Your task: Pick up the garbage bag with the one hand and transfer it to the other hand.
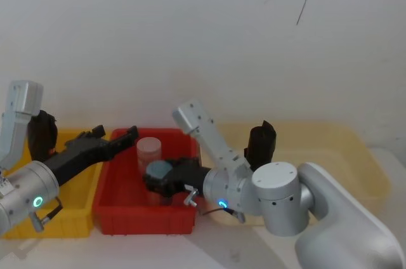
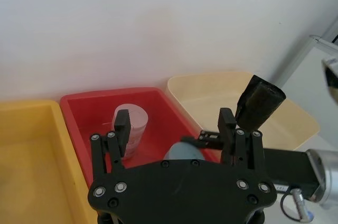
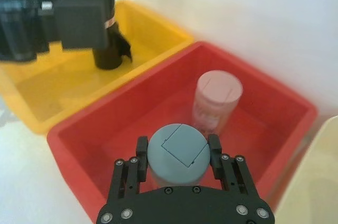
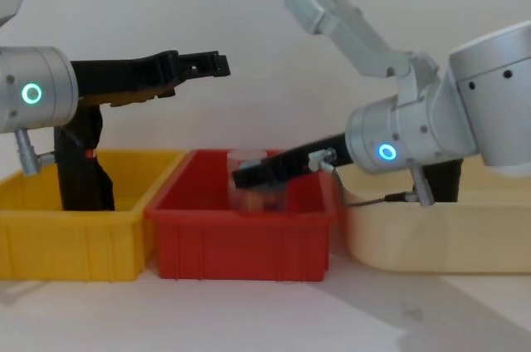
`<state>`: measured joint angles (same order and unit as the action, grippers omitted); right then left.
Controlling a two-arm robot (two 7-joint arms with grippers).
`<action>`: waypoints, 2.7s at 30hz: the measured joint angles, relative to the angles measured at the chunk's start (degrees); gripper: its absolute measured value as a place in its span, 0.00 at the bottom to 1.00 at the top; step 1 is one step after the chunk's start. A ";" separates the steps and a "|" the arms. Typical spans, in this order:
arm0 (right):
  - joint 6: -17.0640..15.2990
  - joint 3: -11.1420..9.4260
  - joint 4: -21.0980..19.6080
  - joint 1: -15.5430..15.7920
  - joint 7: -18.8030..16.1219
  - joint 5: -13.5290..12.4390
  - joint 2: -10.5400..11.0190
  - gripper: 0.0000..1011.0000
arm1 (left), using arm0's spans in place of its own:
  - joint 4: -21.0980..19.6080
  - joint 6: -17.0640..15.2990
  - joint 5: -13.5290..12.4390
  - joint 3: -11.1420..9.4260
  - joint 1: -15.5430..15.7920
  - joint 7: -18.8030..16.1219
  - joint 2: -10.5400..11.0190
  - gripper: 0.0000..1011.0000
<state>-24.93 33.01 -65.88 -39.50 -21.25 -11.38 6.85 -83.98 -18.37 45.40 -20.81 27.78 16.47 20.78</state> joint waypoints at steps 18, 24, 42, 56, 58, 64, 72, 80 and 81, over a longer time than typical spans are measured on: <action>0.00 -9.25 -13.52 4.26 6.87 -1.39 2.22 0.66 | 0.00 0.00 0.00 0.00 0.00 0.00 0.00 0.99; -0.01 -12.39 -16.91 5.79 8.21 -2.18 3.13 0.66 | 0.00 0.00 0.00 0.00 0.00 0.00 0.00 0.99; 1.43 -18.62 -17.26 8.29 9.14 -3.37 5.72 0.66 | 0.00 0.00 0.00 0.00 0.00 0.00 0.00 0.99; 4.09 -19.68 -11.76 6.28 8.41 -1.17 7.72 0.66 | 0.00 0.00 0.00 0.00 0.00 0.00 0.00 0.99; 4.24 -19.70 -11.50 6.17 8.37 -1.00 7.82 0.66 | 0.00 0.00 0.00 0.00 0.00 0.00 0.00 0.99; 5.11 -19.71 -10.48 5.73 7.69 -0.27 8.15 0.66 | 0.00 0.00 0.00 0.00 0.00 0.00 0.00 0.99; 6.21 -19.45 -10.50 5.73 5.88 -0.35 8.13 0.83 | 0.00 0.00 0.00 0.00 0.00 0.00 0.00 0.99; 7.44 -18.82 -13.01 6.94 2.85 -2.13 7.91 0.99 | 0.00 0.00 0.00 0.00 0.00 0.00 0.00 0.99; 7.50 -18.75 -13.38 7.13 2.57 -2.33 7.88 0.99 | 0.00 0.00 0.00 0.00 0.00 0.00 0.00 0.99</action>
<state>-17.43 14.27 -79.26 -32.37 -18.68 -13.71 14.73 -83.98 -18.37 45.40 -20.81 27.78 16.47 20.78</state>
